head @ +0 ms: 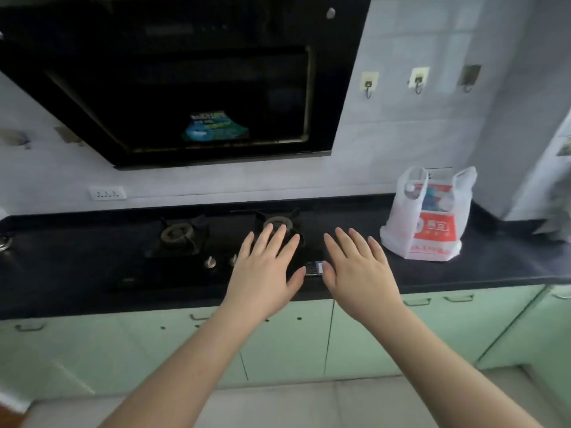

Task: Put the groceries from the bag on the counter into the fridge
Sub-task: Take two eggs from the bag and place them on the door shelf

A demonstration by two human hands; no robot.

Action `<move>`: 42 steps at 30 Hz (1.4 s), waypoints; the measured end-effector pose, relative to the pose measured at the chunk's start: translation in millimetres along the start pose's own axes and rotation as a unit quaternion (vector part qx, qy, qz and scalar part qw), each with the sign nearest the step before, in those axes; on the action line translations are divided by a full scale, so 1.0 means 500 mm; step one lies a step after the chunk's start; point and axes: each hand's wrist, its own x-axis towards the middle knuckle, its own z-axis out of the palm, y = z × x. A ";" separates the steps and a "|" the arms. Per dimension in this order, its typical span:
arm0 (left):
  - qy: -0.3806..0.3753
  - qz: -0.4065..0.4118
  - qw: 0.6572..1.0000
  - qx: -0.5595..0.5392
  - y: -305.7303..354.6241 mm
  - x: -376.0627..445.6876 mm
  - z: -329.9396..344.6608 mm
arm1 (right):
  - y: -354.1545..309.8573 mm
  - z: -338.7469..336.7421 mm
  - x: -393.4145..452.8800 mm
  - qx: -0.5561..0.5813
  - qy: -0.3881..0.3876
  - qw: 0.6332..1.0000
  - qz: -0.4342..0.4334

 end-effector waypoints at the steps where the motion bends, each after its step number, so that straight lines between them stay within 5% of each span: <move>1: 0.003 0.014 1.000 -0.012 0.008 0.017 0.001 | 0.012 -0.002 0.001 -0.009 -0.002 1.000 0.012; 21: -0.006 0.228 0.966 -0.121 0.317 0.299 0.040 | 0.326 -0.032 -0.078 -0.095 -0.015 0.963 0.251; 33: -0.017 0.220 0.971 -0.097 0.579 0.470 0.084 | 0.655 -0.038 -0.066 -0.066 -0.015 0.966 0.251; 42: -0.031 0.206 0.974 -0.092 0.651 0.541 0.138 | 0.759 0.010 -0.002 -0.012 -0.027 0.981 0.191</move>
